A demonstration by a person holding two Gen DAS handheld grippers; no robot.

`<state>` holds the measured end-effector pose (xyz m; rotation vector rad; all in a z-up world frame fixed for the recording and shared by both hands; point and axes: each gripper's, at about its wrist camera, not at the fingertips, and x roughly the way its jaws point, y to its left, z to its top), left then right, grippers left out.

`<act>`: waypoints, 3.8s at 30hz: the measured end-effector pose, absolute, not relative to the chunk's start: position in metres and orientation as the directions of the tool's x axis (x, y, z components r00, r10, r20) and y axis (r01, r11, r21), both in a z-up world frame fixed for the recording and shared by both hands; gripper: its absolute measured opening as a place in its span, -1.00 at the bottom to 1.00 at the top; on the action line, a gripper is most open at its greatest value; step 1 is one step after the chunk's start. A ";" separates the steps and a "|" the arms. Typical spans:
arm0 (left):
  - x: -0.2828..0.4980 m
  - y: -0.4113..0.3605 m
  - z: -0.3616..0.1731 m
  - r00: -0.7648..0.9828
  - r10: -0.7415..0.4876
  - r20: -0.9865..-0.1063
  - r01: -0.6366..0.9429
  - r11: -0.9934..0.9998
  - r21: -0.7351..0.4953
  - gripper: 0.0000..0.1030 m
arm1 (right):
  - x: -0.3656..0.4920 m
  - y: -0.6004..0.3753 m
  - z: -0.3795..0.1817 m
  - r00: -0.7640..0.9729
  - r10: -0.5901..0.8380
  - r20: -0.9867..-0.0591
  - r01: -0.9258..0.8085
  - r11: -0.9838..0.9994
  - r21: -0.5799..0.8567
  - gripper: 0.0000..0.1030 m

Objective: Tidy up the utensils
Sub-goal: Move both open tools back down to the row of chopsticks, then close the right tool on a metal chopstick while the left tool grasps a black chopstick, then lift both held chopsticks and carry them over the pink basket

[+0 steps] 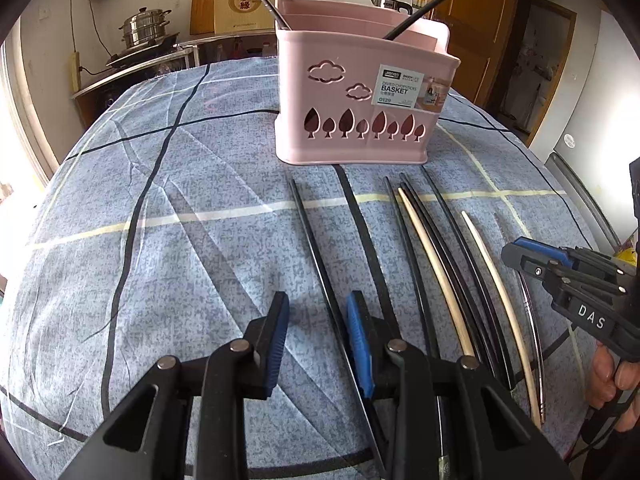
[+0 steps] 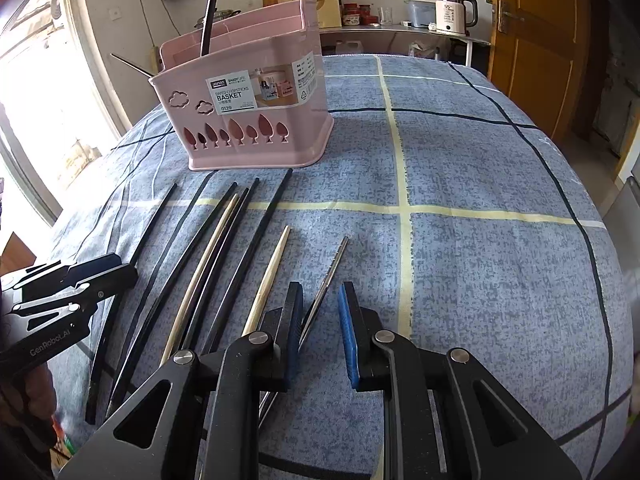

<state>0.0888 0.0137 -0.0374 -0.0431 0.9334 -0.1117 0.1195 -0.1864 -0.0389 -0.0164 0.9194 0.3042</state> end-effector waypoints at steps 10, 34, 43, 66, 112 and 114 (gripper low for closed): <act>0.127 0.005 -0.038 0.582 -0.110 -0.806 0.084 0.994 -0.075 -0.38 | 0.129 -0.177 -0.040 0.576 0.213 -0.790 -0.258 0.963 0.072 -0.63; 0.106 0.007 0.017 0.662 -0.203 -0.722 0.152 0.979 -0.135 -0.87 | 0.115 -0.194 -0.001 0.636 0.296 -0.712 -0.277 0.949 0.147 -0.92; 0.080 0.010 0.071 0.746 -0.249 -0.617 0.203 0.968 -0.145 -0.89 | 0.102 -0.198 0.042 0.706 0.343 -0.619 -0.315 0.936 0.159 -0.92; 0.065 0.019 0.106 0.790 -0.295 -0.538 0.246 0.955 -0.162 -0.89 | 0.086 -0.196 0.088 0.767 0.401 -0.501 -0.385 0.912 0.141 -0.92; 0.201 0.062 0.213 0.840 -0.287 -0.461 0.217 0.956 -0.200 -0.89 | 0.196 -0.110 0.172 0.792 0.512 -0.333 -0.502 0.856 0.122 -0.92; 0.201 0.062 0.215 0.843 -0.293 -0.452 0.224 0.954 -0.200 -0.89 | 0.200 -0.109 0.168 0.789 0.511 -0.341 -0.500 0.857 0.127 -0.92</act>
